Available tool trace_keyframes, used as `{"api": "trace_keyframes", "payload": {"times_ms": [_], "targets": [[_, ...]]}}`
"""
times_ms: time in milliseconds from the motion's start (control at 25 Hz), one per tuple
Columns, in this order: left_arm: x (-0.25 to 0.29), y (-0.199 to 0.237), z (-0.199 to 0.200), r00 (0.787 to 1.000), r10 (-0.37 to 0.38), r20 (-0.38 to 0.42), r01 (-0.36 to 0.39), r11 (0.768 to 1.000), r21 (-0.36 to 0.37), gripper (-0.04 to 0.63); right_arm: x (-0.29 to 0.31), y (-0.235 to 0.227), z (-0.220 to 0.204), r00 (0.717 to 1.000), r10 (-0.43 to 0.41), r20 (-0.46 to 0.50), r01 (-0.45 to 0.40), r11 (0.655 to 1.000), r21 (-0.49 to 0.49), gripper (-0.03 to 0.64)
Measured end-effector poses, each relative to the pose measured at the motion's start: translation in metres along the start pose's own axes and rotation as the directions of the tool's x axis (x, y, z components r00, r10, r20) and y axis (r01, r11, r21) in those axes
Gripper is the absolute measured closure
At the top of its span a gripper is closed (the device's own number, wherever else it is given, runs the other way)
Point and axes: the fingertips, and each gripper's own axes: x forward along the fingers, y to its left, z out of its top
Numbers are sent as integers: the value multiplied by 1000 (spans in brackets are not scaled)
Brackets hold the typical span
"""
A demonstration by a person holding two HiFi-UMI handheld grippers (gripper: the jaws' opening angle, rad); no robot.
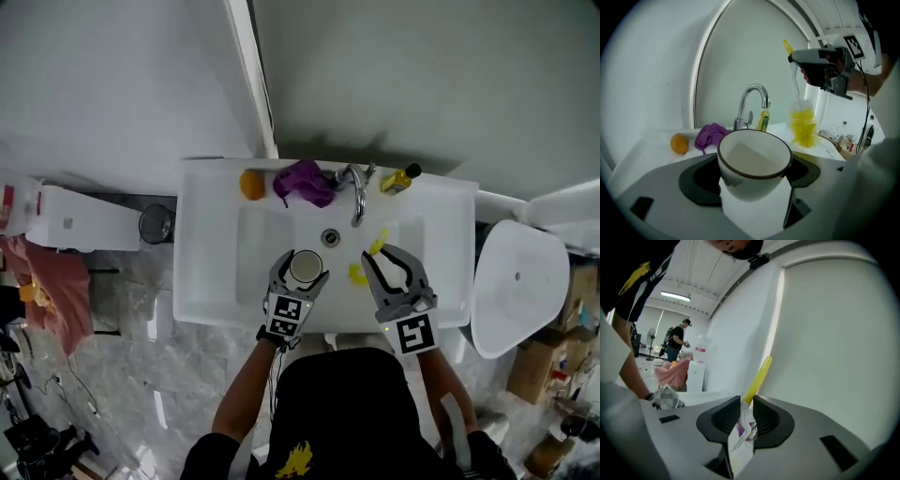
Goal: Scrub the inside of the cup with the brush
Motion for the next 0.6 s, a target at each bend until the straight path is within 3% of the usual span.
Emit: {"api": "trace_keyframes", "payload": {"times_ms": [120,320,440,600], "targets": [[1,-10,18,1000,-26,6,26,1000,15,181,-10,-24,56,986,-95,140,76,988,137,517],[-4,-32,61,996,-91,-3,91,996,22,181,-24,-31,126,952,-86,293,46,989,141,518],[-6,-48,88,991,-132,9,131,990,47,181,-23,-18,139,941,-40,335,1,993,115,520],[-11,-64,106,987,-158,0,158,985,73,181,-11,1,120,948,21,318,-52,995,89,523]]}}
